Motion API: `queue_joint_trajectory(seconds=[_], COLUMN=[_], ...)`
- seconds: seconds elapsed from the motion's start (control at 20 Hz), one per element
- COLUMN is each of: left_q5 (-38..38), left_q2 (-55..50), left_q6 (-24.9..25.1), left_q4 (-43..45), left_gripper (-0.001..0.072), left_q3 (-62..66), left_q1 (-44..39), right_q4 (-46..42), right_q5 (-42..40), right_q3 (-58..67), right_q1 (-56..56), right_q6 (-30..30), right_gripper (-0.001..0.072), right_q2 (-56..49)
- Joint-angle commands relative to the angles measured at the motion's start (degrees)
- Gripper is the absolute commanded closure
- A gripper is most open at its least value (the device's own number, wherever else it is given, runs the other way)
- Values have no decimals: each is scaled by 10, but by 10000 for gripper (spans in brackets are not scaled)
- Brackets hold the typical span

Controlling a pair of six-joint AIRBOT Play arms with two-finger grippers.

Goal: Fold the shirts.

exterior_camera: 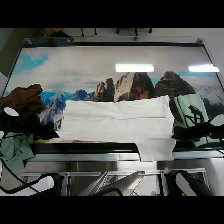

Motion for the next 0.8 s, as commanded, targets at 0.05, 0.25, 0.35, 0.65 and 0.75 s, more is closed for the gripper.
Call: queue_joint_trajectory(seconds=[0.05, 0.25, 0.35, 0.65, 0.75], left_q5=[15, 42, 55, 52, 54], left_q2=[0, -95, -151, -300, -324], left_q6=[-4, -16, -23, -41, -41], left_q4=[-61, -59, -58, -55, -55], left_gripper=[694, 693, 693, 694, 693], left_q3=[81, 201, 249, 339, 347], left_q1=[-25, -92, -106, -107, -108], right_q4=[131, 256, 292, 359, 361], right_q5=[-94, -147, -158, -219, -226], right_q3=[84, 185, 226, 274, 279], right_q1=[0, 2, 2, 23, 25], right_q6=[-92, -168, -195, -264, -270], right_gripper=[690, 690, 689, 689, 678], right_q2=[-45, -190, -271, -443, -462])
